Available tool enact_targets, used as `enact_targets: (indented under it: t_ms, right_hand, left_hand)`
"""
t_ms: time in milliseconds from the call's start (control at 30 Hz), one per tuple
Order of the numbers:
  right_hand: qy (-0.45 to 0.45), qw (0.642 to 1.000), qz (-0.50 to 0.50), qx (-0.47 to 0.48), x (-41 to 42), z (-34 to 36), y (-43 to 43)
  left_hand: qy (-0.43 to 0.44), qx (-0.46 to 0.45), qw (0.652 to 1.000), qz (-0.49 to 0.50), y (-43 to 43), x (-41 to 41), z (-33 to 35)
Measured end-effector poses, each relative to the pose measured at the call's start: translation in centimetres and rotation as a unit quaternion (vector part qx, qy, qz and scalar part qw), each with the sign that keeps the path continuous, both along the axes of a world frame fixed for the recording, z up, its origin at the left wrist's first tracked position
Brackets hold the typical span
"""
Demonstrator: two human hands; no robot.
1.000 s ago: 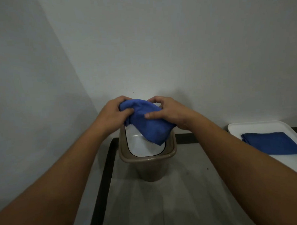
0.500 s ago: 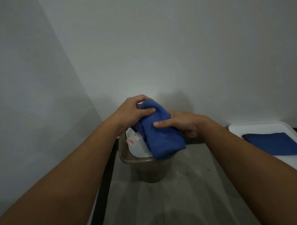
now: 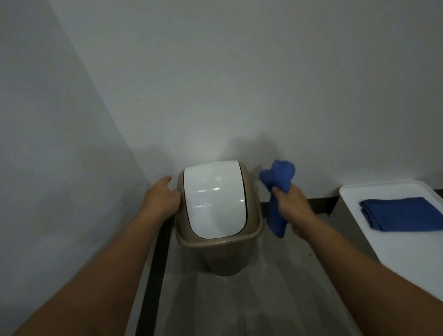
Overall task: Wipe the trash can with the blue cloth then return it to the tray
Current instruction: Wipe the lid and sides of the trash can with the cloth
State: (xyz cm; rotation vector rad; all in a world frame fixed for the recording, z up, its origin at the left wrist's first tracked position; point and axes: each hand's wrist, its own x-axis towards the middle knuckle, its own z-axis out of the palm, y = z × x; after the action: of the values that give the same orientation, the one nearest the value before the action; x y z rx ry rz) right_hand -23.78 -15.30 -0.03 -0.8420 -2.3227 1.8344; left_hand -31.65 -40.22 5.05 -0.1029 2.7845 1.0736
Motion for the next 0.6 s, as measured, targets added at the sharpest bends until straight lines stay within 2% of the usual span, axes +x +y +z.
enact_targets:
  t_ms: [100, 233, 400, 600]
  right_hand:
    - [0.0, 0.999, 0.043, -0.025, 0.1, -1.6, -3.5]
    - [0.031, 0.997, 0.049, -0.051, -0.4, -2.4, -6.3]
    - [0.053, 0.995, 0.057, -0.064, -1.4, -3.1, -9.9]
    - [0.049, 0.994, 0.062, -0.07, -2.9, -3.4, -11.7]
  left_hand:
    - [-0.075, 0.099, 0.992, 0.008, -0.6, 0.9, -1.1]
    - [-0.055, 0.138, 0.989, 0.025, -2.3, 0.7, -1.3]
    - [0.028, 0.06, 0.998, 0.004, -4.4, 0.5, -1.2]
    - [0.038, 0.019, 0.999, 0.024, -6.1, -0.3, -1.6]
